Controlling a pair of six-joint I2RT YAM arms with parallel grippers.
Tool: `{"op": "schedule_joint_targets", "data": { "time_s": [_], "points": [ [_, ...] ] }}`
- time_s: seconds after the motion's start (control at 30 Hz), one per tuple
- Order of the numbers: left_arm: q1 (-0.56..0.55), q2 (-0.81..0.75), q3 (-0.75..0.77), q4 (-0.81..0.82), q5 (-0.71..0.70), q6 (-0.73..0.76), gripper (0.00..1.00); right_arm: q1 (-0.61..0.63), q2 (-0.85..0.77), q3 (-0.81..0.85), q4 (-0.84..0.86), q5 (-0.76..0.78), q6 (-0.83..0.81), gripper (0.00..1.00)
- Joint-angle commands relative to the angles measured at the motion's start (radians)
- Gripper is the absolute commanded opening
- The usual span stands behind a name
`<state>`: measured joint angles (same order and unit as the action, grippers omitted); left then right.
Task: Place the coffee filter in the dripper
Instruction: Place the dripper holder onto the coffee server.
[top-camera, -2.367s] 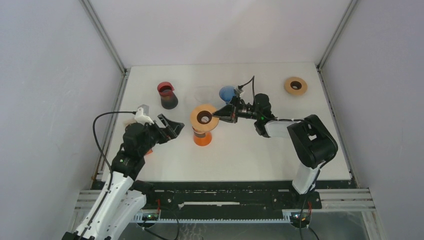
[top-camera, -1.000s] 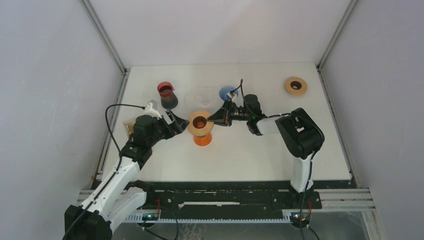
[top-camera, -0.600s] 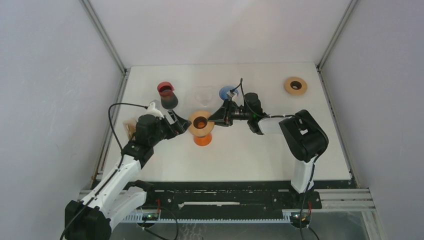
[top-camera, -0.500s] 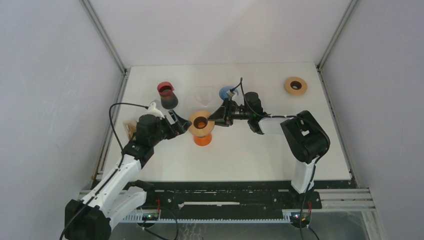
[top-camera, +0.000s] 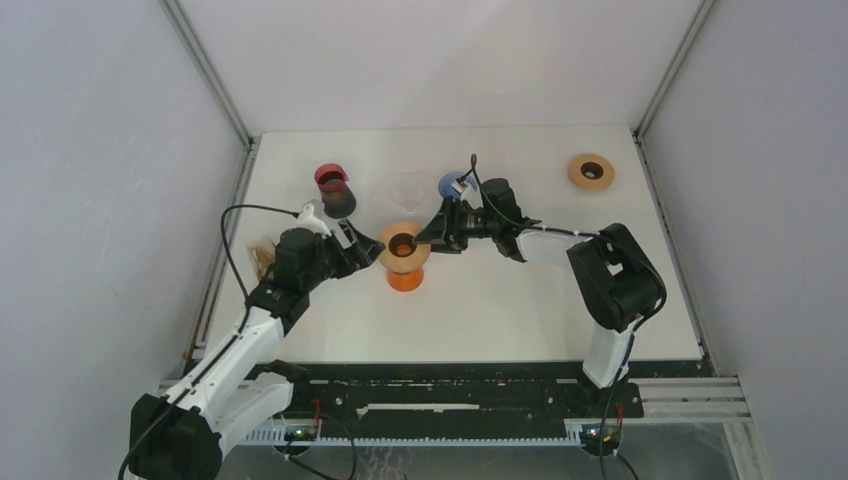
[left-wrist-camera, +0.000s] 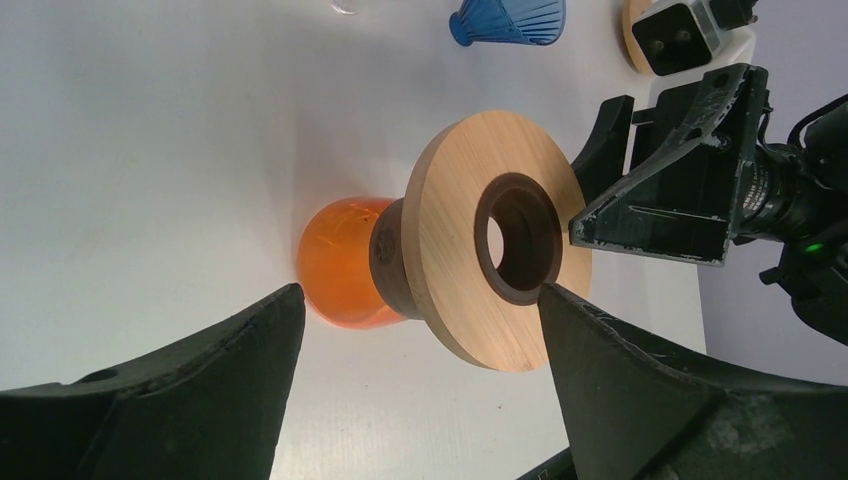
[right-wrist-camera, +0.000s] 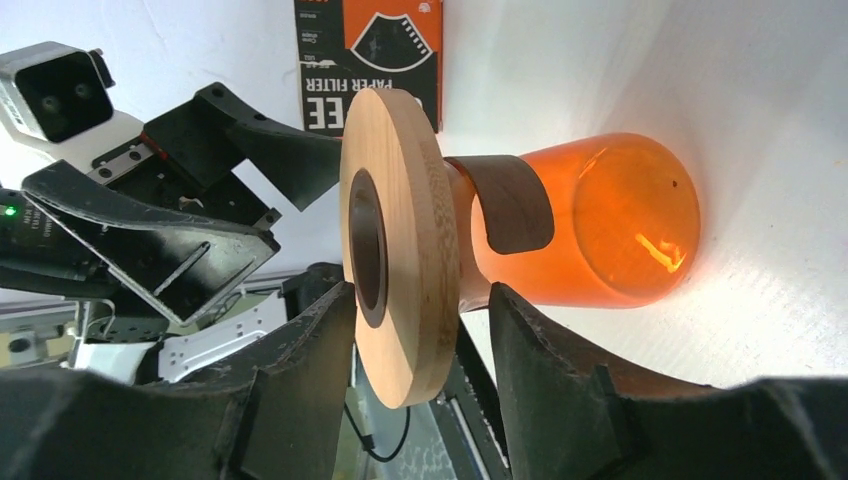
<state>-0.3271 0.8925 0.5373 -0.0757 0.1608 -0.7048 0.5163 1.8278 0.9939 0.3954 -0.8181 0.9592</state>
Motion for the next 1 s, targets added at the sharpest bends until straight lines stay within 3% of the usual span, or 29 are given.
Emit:
{"op": "schedule_joint_targets", "data": {
  "time_s": [0.0, 0.3, 0.97],
  "points": [
    [-0.005, 0.003, -0.017, 0.057, 0.000, -0.016, 0.90, 0.026, -0.060, 0.070, -0.107, 0.052, -0.117, 0.60],
    [-0.008, 0.008, -0.019, 0.065, 0.006, -0.021, 0.90, 0.053, -0.069, 0.129, -0.216, 0.103, -0.196, 0.62],
    [-0.016, 0.005, -0.024, 0.070, 0.001, -0.024, 0.89, 0.123, -0.081, 0.271, -0.454, 0.262, -0.359, 0.82]
  ]
}}
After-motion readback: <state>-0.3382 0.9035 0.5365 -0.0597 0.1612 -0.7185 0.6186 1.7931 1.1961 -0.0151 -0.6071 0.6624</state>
